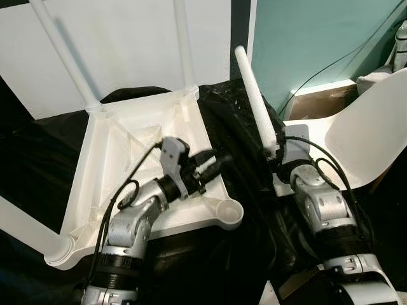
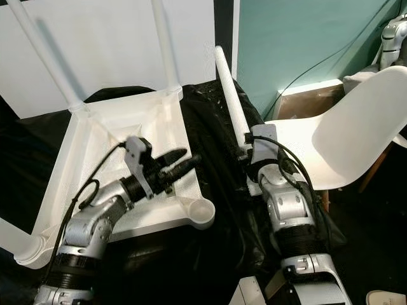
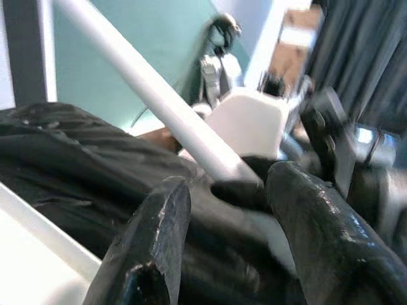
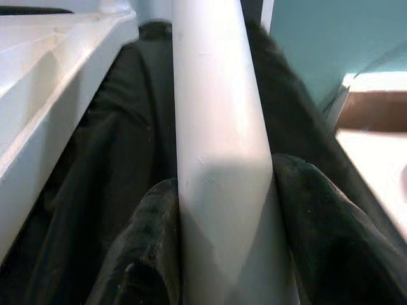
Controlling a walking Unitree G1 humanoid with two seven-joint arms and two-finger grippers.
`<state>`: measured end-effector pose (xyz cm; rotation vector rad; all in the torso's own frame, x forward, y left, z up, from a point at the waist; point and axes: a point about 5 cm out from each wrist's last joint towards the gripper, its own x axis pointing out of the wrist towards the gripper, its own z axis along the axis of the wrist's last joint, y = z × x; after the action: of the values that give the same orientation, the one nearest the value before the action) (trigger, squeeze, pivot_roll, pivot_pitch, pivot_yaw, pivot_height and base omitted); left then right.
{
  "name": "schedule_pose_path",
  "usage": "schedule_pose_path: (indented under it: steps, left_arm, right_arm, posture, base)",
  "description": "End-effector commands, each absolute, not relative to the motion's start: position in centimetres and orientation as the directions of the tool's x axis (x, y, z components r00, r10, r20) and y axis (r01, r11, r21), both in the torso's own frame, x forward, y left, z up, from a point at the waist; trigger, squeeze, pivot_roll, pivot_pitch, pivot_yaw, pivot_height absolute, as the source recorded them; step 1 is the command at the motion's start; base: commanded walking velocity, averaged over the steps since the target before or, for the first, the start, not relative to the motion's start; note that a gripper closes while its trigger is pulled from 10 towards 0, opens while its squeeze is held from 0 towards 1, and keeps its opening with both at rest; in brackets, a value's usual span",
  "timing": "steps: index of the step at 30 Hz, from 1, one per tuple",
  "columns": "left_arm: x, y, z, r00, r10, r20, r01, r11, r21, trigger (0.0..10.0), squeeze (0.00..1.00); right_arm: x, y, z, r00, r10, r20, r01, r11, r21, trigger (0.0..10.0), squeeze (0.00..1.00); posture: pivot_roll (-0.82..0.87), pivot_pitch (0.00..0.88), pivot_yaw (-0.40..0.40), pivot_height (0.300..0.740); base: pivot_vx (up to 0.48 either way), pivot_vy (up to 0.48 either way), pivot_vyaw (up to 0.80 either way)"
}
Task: Building children table
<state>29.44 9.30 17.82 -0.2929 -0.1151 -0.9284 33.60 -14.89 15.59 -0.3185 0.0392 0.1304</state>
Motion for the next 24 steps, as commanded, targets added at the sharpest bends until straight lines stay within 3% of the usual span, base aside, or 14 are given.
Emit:
schedule_pose_path:
  steps: [1, 2, 3, 4, 6, 7, 8, 9, 13, 14, 24]
  left_arm:
    - [29.6, 9.8, 18.5, 0.613, -0.739, 0.278, 0.788, 0.549, -0.278, 10.0, 0.0]
    - [29.6, 9.8, 18.5, 0.613, -0.739, 0.278, 0.788, 0.549, -0.278, 10.0, 0.0]
    - [29.8, 10.0, 18.8, 0.63, -0.71, 0.315, 0.774, 0.539, -0.332, 10.0, 0.0]
    - [29.9, 10.2, 18.9, 0.636, -0.699, 0.327, 0.768, 0.533, -0.356, 10.0, 0.08]
    - [29.9, 10.2, 18.9, 0.636, -0.699, 0.327, 0.768, 0.533, -0.356, 10.0, 0.08]
    - [30.0, 10.3, 19.0, 0.643, -0.687, 0.339, 0.761, 0.526, -0.379, 10.0, 0.45]
    - [30.0, 10.3, 19.0, 0.643, -0.687, 0.339, 0.761, 0.526, -0.379, 10.0, 0.45]
    - [30.1, 10.4, 19.1, 0.648, -0.677, 0.349, 0.756, 0.516, -0.403, 10.0, 1.0]
    - [30.2, 10.5, 19.2, 0.655, -0.67, 0.35, 0.749, 0.515, -0.416, 10.0, 0.94]
    - [30.3, 10.5, 19.2, 0.661, -0.667, 0.345, 0.744, 0.519, -0.422, 10.0, 0.0]
    - [30.8, 9.6, 19.9, 0.652, -0.67, 0.354, 0.745, 0.482, -0.46, 10.0, 0.0]
  right_arm:
    - [33.2, -13.7, 17.0, 0.982, 0.173, 0.069, -0.126, 0.891, -0.435, 0.0, 0.0]
    - [33.2, -13.7, 17.0, 0.982, 0.173, 0.069, -0.126, 0.891, -0.435, 0.0, 0.0]
    - [32.8, -13.0, 17.3, 0.968, 0.215, 0.127, -0.115, 0.835, -0.537, 0.0, 0.0]
    - [32.6, -12.6, 17.4, 0.958, 0.243, 0.149, -0.112, 0.803, -0.585, 0.0, 0.0]
    - [32.6, -12.6, 17.4, 0.958, 0.243, 0.149, -0.112, 0.803, -0.585, 0.0, 0.0]
    - [32.3, -12.2, 17.5, 0.945, 0.275, 0.178, -0.104, 0.766, -0.634, 0.0, 0.0]
    - [32.3, -12.2, 17.5, 0.945, 0.275, 0.178, -0.104, 0.766, -0.634, 0.0, 0.0]
    - [32.0, -11.6, 17.7, 0.922, 0.323, 0.213, -0.091, 0.716, -0.692, 0.0, 0.0]
    - [31.7, -10.8, 17.8, 0.895, 0.376, 0.239, -0.083, 0.669, -0.739, 0.0, 0.0]
    - [31.5, -10.3, 17.8, 0.873, 0.416, 0.254, -0.088, 0.646, -0.758, 0.0, 0.0]
    - [29.9, -8.4, 17.2, 0.754, 0.601, 0.265, -0.151, 0.551, -0.821, 0.0, 0.0]
  posture:
    - [-0.07, 0.0, 0.066, 0.74]
    - [-0.07, 0.0, 0.066, 0.74]
    - [-0.07, 0.0, 0.066, 0.74]
    - [-0.06, 0.0, 0.066, 0.74]
    - [-0.06, 0.0, 0.066, 0.74]
    - [-0.06, 0.0, 0.065, 0.74]
    - [-0.06, 0.0, 0.065, 0.74]
    - [-0.06, 0.0, 0.065, 0.74]
    - [-0.06, 0.0, 0.064, 0.74]
    - [-0.06, 0.0, 0.062, 0.74]
    - [-0.05, 0.0, 0.054, 0.74]
  base:
    - [0.0, 0.0, 0.0]
    - [0.0, 0.0, 0.0]
    - [0.0, 0.0, 0.0]
    - [0.0, 0.0, 0.0]
    - [0.0, 0.0, 0.0]
    - [0.0, 0.0, 0.0]
    - [0.0, 0.0, 0.0]
    - [0.0, 0.0, 0.0]
    - [0.0, 0.0, 0.0]
    - [0.0, 0.0, 0.0]
    - [0.0, 0.0, 0.0]
